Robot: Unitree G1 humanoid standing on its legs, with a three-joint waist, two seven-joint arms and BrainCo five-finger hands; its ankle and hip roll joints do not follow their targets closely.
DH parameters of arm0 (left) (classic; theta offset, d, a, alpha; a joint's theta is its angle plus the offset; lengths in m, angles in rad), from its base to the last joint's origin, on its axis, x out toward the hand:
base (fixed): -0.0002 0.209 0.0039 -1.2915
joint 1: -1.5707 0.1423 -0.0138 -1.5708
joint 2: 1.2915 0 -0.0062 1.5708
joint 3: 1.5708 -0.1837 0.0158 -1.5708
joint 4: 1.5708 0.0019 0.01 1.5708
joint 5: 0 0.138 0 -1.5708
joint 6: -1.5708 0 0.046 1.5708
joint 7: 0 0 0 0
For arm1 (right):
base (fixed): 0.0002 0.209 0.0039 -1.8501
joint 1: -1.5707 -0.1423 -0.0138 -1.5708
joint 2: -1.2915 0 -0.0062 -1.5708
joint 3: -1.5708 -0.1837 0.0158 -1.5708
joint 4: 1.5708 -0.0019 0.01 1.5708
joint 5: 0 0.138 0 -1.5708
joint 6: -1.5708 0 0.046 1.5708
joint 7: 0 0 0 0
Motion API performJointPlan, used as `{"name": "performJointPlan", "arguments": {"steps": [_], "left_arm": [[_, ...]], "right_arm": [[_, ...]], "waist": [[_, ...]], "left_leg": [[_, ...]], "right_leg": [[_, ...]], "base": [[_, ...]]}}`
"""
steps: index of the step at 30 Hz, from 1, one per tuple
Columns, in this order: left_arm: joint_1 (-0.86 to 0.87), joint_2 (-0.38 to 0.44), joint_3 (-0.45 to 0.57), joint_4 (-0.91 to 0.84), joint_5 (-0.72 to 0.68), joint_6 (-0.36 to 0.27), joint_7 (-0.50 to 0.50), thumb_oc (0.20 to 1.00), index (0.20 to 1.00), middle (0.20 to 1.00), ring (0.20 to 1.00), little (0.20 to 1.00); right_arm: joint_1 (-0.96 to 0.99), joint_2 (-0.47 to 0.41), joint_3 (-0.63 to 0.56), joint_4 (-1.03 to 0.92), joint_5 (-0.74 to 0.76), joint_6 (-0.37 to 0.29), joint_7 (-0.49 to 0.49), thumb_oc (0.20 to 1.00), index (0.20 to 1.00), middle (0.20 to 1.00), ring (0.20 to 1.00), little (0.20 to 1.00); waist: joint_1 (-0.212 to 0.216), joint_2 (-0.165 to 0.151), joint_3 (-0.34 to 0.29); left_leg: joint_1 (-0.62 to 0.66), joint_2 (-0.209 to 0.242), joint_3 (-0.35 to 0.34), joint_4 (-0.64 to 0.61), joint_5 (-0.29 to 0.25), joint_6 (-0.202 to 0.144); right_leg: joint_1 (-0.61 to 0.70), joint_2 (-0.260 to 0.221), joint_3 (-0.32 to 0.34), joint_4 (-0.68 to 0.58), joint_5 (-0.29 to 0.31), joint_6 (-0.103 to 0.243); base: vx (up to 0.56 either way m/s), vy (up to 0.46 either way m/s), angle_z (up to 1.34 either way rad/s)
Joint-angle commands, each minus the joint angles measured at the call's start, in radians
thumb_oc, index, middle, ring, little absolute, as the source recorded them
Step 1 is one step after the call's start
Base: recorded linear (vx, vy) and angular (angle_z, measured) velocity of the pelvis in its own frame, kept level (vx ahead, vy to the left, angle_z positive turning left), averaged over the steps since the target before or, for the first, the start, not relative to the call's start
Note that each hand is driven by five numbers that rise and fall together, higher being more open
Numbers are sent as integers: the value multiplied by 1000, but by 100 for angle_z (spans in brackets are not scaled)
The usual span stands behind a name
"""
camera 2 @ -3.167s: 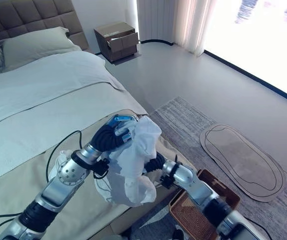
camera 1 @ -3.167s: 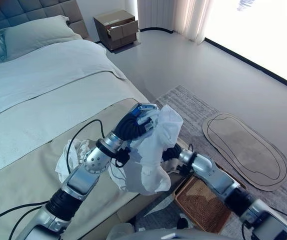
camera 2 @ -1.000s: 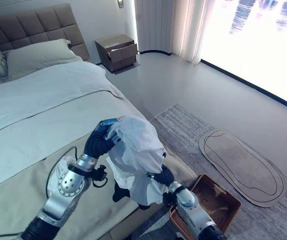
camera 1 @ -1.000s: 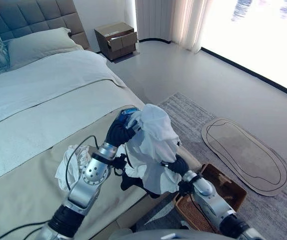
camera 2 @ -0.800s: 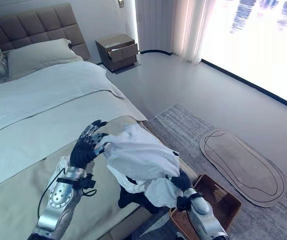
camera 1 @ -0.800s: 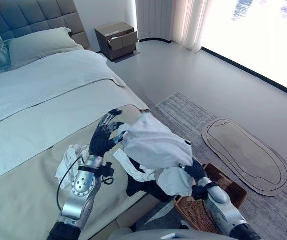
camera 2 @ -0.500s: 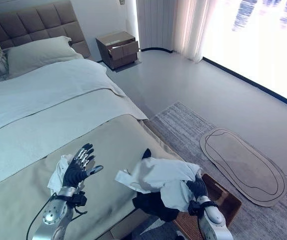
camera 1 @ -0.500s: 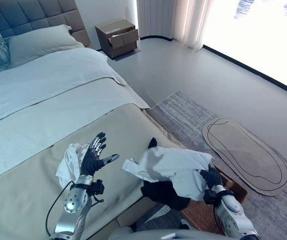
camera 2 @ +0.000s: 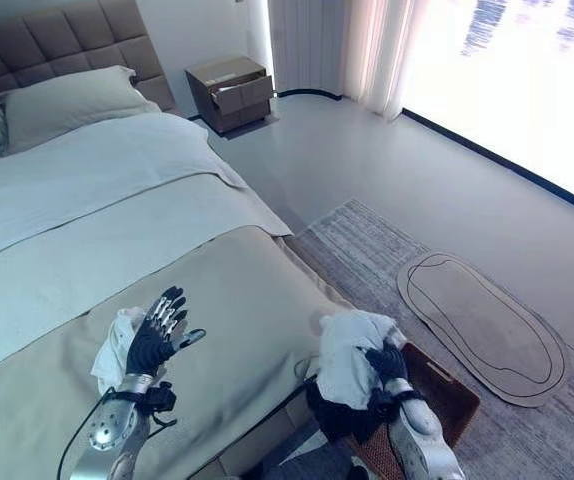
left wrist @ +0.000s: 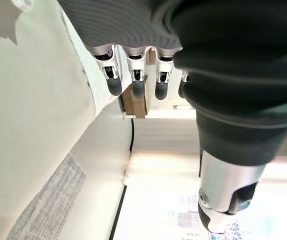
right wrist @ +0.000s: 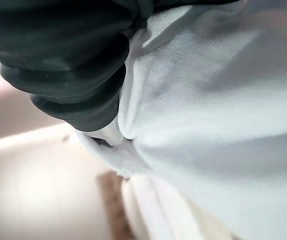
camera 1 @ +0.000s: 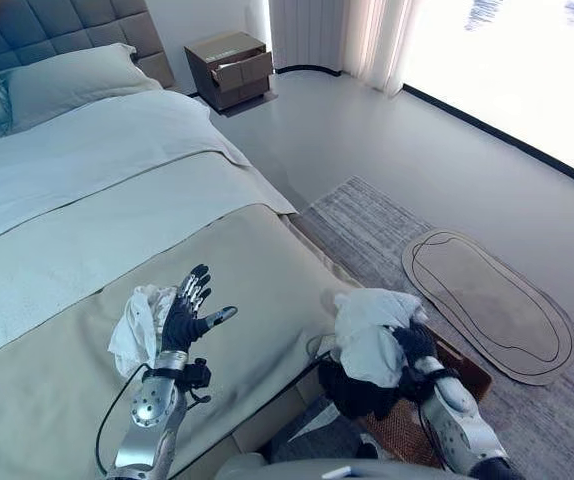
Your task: Pick up clothes into the bucket
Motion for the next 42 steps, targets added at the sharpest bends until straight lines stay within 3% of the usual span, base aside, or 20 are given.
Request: {"name": "performJointPlan", "arguments": {"steps": [1,15,24,28,35,42], "left_arm": [[-34,36,18,20,35,-39,43,1000,1000,1000,1000,1000],[35,58,-2,25,7,7,25,1000,1000,1000,1000,1000],[39,92,-45,19,-26,36,19,1000,1000,1000,1000,1000],[38,100,-46,15,-39,43,22,1000,1000,1000,1000,1000],[36,108,-48,4,-44,34,32,1000,1000,1000,1000,1000],[18,130,-67,-81,-102,-4,13,1000,1000,1000,1000,1000]], "right_arm": [[-270,24,35,-189,-72,-105,-18,200,200,200,200,200],[-711,1,84,-309,-102,-80,-130,200,200,200,200,200],[-1059,20,89,-186,-52,-78,-252,200,200,200,200,200],[-1124,33,99,-165,-37,-80,-274,200,200,200,200,200],[-1112,49,135,-68,-191,-32,-291,200,200,200,200,200],[-1151,65,251,259,-368,22,-277,200,200,200,200,200]], "waist": [[36,-61,10],[107,-92,0],[127,-120,-10],[127,-124,-10],[133,-126,1],[172,-132,45]], "left_leg": [[28,28,23,62,-92,9],[38,33,4,61,-92,8],[45,33,-3,55,-92,8],[44,32,-3,56,-92,9],[32,30,-11,55,-89,12],[-19,25,-33,63,-75,12]], "right_leg": [[-52,-78,-25,8,115,46],[-25,-69,-47,8,104,40],[-19,-63,-51,9,107,38],[-22,-61,-48,10,108,36],[-31,-63,-51,12,111,36],[-68,-59,-65,13,121,39]], "base": [[29,-9,7],[12,-3,5],[5,0,4],[0,0,0],[0,0,0],[-61,-4,5]]}}
